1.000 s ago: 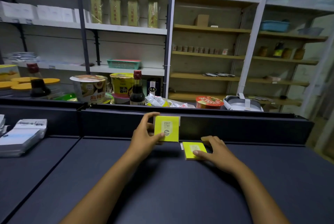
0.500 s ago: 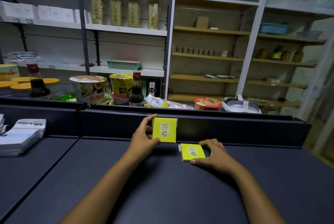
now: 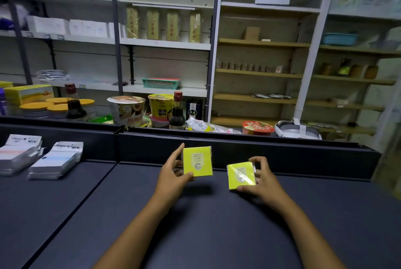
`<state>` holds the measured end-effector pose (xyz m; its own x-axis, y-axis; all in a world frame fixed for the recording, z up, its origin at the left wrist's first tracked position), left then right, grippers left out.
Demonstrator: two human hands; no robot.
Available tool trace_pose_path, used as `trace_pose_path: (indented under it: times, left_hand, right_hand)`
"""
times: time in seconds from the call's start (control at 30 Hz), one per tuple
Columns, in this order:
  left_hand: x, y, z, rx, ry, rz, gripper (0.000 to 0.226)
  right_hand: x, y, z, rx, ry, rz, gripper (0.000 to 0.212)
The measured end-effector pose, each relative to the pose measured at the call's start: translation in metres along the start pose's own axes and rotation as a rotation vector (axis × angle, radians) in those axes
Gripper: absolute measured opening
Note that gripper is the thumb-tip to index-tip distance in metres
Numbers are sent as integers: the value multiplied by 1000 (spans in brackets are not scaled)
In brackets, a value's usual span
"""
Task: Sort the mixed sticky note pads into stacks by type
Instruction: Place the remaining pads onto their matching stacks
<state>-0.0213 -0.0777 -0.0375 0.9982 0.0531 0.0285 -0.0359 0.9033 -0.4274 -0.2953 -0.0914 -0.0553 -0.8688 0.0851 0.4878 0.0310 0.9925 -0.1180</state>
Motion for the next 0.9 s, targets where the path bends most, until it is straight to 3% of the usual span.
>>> trace_pose_path:
  times: [0.37, 0.57, 0.9]
  left_hand:
    - [74, 57, 10, -4, 204, 162, 79]
    - [155, 101, 29, -33, 231, 250, 74]
    - [298, 184, 71, -71, 215, 345, 63]
  right_hand:
    - [-46, 74, -62, 116, -328, 94, 79]
    - [-105, 123, -89, 123, -478, 106, 80]
    - [-217, 211, -174, 199, -502, 45, 81]
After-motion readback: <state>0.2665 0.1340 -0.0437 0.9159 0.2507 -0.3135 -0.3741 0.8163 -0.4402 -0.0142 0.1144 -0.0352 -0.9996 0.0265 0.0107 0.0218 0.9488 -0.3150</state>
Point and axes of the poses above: each hand's wrist, its own y-axis away from the middle knuckle, its own x-axis out of the back of the hand, z = x × y, the point moved 7 cm from there along -y, towards the middle knuckle, and after that the axes turned 6 degrees about -x, right-handed, at the moved point
